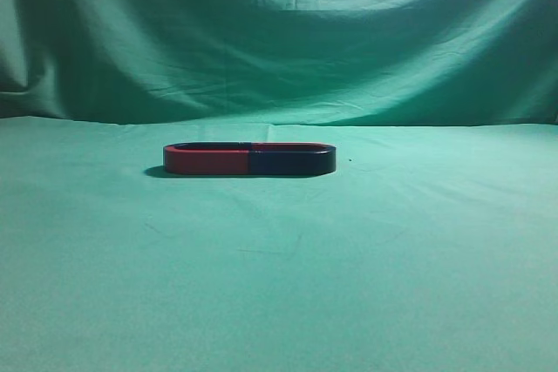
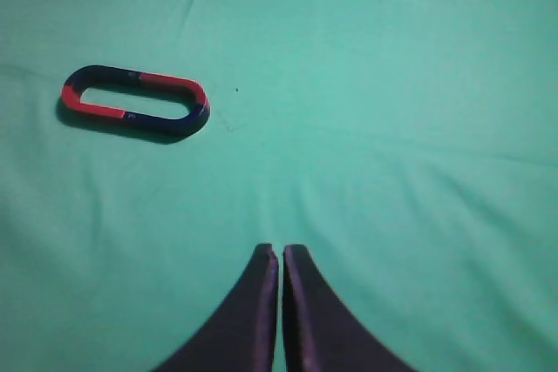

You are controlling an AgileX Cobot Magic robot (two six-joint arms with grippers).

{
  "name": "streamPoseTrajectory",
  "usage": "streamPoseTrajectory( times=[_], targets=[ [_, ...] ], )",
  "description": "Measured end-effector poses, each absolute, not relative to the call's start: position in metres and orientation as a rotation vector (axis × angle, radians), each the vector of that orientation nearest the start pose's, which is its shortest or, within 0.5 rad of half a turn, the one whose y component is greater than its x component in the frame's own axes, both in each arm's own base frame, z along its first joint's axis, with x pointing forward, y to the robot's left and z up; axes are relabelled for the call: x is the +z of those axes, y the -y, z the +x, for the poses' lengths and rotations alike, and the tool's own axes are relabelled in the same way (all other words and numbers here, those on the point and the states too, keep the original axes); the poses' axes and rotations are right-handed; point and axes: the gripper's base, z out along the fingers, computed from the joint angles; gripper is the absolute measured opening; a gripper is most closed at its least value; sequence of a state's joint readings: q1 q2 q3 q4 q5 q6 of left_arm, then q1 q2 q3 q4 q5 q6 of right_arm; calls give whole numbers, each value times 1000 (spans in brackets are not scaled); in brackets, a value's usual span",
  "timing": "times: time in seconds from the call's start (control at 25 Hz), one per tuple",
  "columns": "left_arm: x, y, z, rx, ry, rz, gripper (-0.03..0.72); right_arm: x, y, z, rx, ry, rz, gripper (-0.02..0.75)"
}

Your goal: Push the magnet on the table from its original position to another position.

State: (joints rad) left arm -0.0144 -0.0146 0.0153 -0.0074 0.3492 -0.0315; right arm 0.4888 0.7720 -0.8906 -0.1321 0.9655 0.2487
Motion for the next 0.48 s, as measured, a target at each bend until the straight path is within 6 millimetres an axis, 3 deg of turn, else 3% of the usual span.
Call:
streamPoseTrajectory(
  times=[0.24, 0.48],
  targets=[
    [177, 1, 53, -39, -1833, -20, 372, 339, -29, 71, 268, -2240, -283, 0],
    [177, 1, 53, -39, -1833, -20, 372, 331, -17, 51, 304, -2096, -267, 0]
  ],
)
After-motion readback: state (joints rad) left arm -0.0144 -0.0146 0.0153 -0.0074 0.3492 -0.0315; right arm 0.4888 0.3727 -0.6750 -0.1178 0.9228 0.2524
